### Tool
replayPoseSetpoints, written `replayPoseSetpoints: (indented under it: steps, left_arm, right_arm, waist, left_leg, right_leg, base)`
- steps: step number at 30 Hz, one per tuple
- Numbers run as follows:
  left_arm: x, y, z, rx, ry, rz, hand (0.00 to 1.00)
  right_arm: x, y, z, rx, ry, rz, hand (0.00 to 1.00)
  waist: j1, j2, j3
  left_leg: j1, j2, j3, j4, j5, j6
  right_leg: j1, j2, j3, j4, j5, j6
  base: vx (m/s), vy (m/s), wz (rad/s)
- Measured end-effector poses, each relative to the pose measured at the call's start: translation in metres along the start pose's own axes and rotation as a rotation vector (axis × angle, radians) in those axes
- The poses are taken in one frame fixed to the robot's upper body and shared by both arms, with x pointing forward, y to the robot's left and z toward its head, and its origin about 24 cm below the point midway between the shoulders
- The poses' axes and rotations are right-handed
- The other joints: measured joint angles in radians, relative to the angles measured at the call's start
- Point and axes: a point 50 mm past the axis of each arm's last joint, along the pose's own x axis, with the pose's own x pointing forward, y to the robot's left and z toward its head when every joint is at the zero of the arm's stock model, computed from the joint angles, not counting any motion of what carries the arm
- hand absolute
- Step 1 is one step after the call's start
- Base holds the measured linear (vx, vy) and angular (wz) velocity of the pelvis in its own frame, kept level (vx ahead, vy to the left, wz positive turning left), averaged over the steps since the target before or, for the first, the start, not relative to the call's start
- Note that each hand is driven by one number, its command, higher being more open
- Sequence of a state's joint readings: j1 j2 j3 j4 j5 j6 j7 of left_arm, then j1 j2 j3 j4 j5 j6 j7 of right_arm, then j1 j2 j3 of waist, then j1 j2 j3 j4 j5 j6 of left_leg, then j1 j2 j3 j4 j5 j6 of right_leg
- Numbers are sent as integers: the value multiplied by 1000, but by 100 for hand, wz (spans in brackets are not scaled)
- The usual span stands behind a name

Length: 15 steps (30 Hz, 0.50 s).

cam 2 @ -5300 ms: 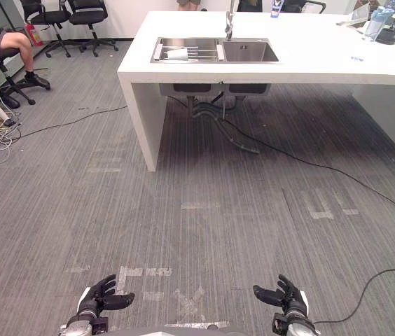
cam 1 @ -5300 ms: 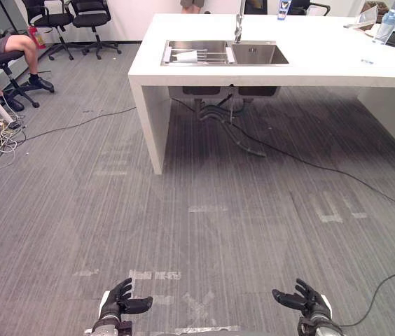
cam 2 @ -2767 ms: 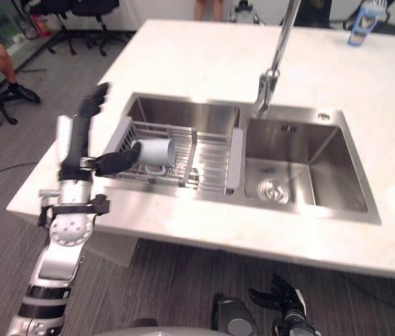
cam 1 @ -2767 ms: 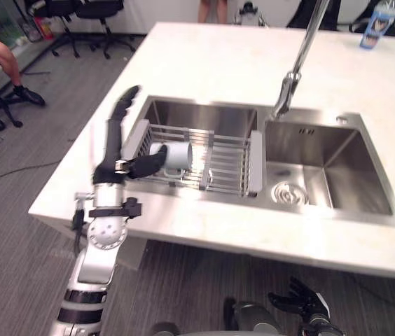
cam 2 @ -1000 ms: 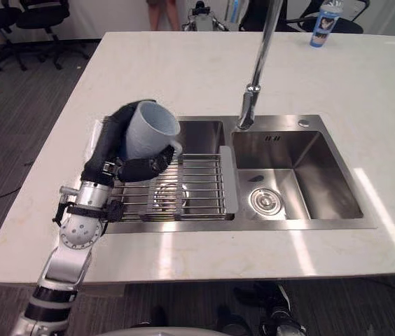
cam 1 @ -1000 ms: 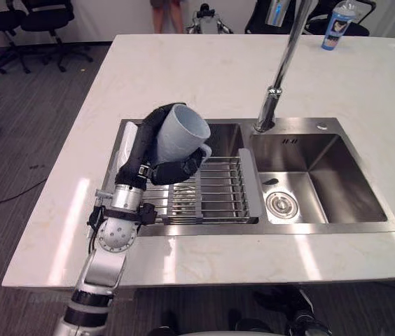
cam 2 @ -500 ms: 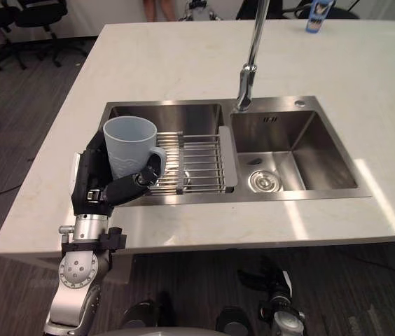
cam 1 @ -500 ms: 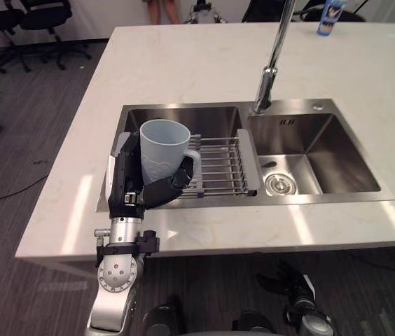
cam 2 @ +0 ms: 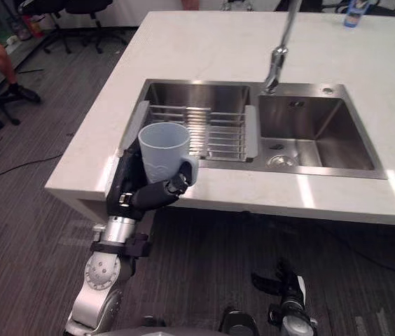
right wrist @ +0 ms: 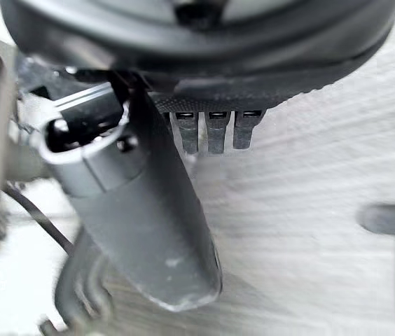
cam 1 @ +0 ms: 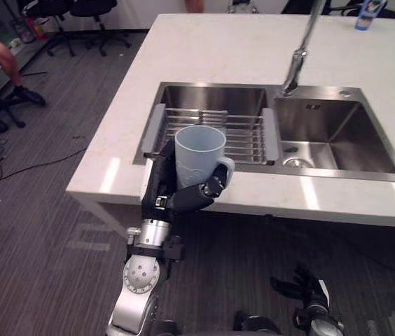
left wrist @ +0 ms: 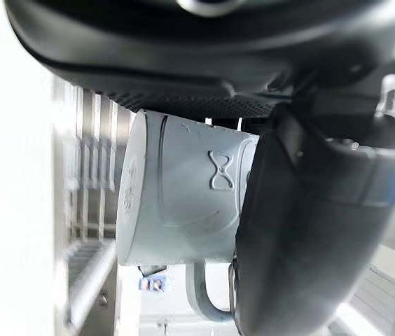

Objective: Walk over to the sink, pick up the cup, carry it to the dishwasher, place the cup inside the dishwasher, then close the dishwasher door

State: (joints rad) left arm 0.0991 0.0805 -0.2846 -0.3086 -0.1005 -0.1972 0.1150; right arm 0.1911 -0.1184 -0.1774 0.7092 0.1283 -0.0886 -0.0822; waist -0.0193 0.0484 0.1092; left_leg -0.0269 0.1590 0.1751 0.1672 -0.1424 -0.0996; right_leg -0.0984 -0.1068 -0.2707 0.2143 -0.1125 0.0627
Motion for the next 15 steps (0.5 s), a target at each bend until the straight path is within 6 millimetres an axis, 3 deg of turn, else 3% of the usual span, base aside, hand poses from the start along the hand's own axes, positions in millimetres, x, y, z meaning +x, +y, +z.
replayPoseSetpoints:
  steps: [4,6,8,9,10,11,12,13,14,15]
  left_arm:
    - [-5,11,-14,39,77,42,30]
    - [-6,11,-13,38,73,41,30]
    - [-6,9,-12,32,70,29,30]
    - [-6,6,-11,25,68,22,30]
    - [-6,6,-11,22,67,21,30]
    - [-7,7,-11,22,70,27,30]
    - [-7,7,-12,19,72,35,30]
    - [-8,7,-12,16,75,35,30]
    - [-8,5,-12,6,76,33,30]
    - [-11,6,-13,-5,85,37,30]
  right_arm:
    - [0,13,-2,-15,9,38,90]
    - [2,18,-1,-30,12,54,90]
    - [4,20,-1,-57,18,62,90]
    - [5,19,-3,-68,31,56,90]
    - [5,17,-5,-74,39,51,90]
    - [6,17,-4,-87,39,50,90]
    - [8,12,1,-114,23,39,90]
    - [9,8,2,-128,19,30,90]
    - [10,3,5,-149,12,16,90]
    - [11,3,9,-165,-2,14,90]
  waist:
    - [6,-18,-3]
    - [21,-20,-8]
    - [24,-25,-6]
    - [16,-30,-5]
    - [17,-32,-6]
    - [32,-40,-1]
    - [31,-34,-3]
    - [28,-26,-8]
    - [30,-23,-9]
    - [34,-27,-14]
  left_leg:
    - [-1,-52,-41,5,13,20]
    - [-40,-77,-97,4,32,41]
    - [-87,-103,-155,3,66,39]
    - [-118,-104,-115,-23,103,42]
    - [-124,-91,-46,-37,115,67]
    - [-148,-28,143,4,92,100]
    - [-167,25,300,57,74,111]
    - [-173,41,343,73,80,112]
    - [-185,26,326,87,112,119]
    - [-196,-23,276,88,92,132]
  right_leg:
    - [55,-41,-44,-46,37,27]
    - [74,-58,-107,-78,59,37]
    - [91,-75,-201,-88,64,39]
    - [114,-102,-293,-93,65,39]
    - [122,-107,-338,-93,65,39]
    - [141,-121,-405,-93,65,40]
    - [166,-135,-478,-89,65,42]
    - [181,-141,-516,-84,65,47]
    - [209,-165,-574,-56,54,66]
    - [233,-203,-620,-25,38,67]
  base:
    - [-70,131,42]
    - [-102,68,75]
    - [-151,44,149]
    - [-153,54,200]
    - [-140,68,203]
    - [-91,90,183]
    - [-60,95,182]
    - [-26,136,185]
    - [-13,173,170]
    - [-2,247,161]
